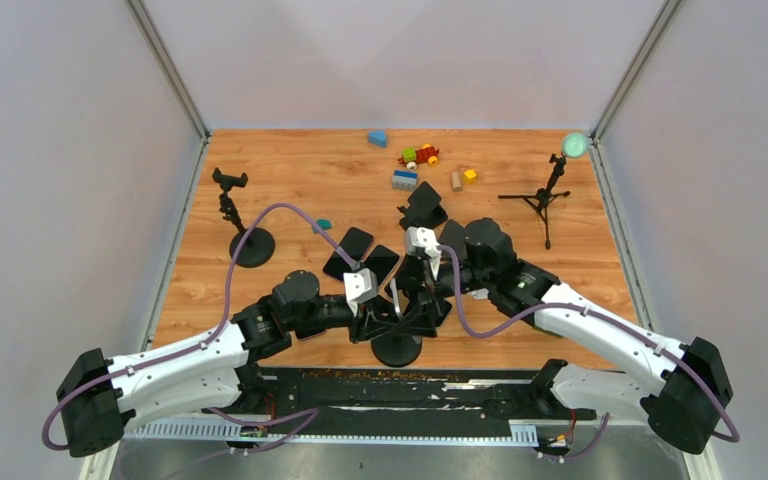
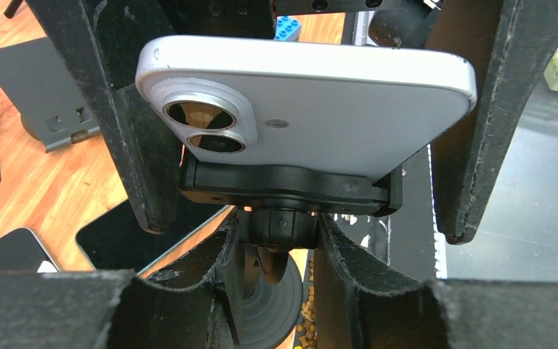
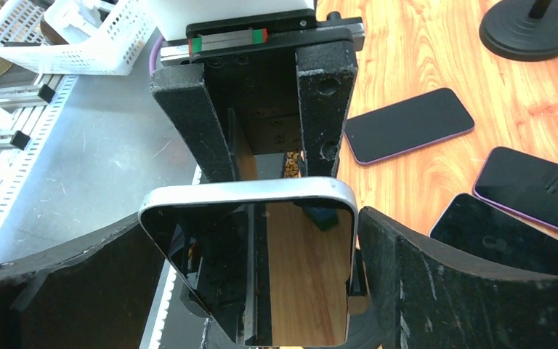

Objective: Remove the phone from the phone stand
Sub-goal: Adjust the phone stand with the phone.

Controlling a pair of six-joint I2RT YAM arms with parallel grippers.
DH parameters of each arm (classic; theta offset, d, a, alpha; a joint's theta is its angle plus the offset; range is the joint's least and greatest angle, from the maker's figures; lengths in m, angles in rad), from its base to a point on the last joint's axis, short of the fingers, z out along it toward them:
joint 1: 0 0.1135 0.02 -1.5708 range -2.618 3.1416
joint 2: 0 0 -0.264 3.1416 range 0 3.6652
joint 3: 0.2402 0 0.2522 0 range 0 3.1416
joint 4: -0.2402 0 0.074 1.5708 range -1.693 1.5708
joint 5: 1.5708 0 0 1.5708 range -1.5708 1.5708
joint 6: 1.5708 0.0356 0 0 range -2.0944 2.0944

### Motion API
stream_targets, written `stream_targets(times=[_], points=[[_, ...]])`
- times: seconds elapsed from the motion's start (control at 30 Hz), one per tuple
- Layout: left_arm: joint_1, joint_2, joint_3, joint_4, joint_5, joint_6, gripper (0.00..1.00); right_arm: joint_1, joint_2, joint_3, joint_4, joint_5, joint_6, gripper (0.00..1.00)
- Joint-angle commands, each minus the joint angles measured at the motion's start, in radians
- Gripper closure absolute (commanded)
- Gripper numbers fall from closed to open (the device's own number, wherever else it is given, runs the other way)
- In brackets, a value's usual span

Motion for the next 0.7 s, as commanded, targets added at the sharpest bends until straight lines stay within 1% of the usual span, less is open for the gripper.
stream_targets(times=[0.0, 0.1, 0.3, 0.57, 0.67], points=[[0.005, -0.02, 0.028, 0.064, -0.033, 0.023, 1.0, 0.004, -0.057, 0.017, -0.011, 0.052, 0.028, 0.0], [0.005, -0.026, 0.023, 0.064, -0.055, 0.017, 1.0, 0.005, -0.093, -0.003, -0.008, 0.086, 0.028, 0.01], [0.005, -0.038, 0.012, 0.068, -0.067, 0.008, 1.0, 0.004, -0.15, -0.046, 0.008, 0.091, 0.026, 0.03], [0.005, -0.033, 0.007, 0.078, -0.044, 0.003, 1.0, 0.004, -0.101, -0.036, 0.031, 0.049, -0.03, 0.01], [0.005, -0.034, 0.006, 0.077, -0.048, 0.001, 1.0, 0.004, -0.076, -0.029, 0.092, 0.033, -0.01, 0.01]])
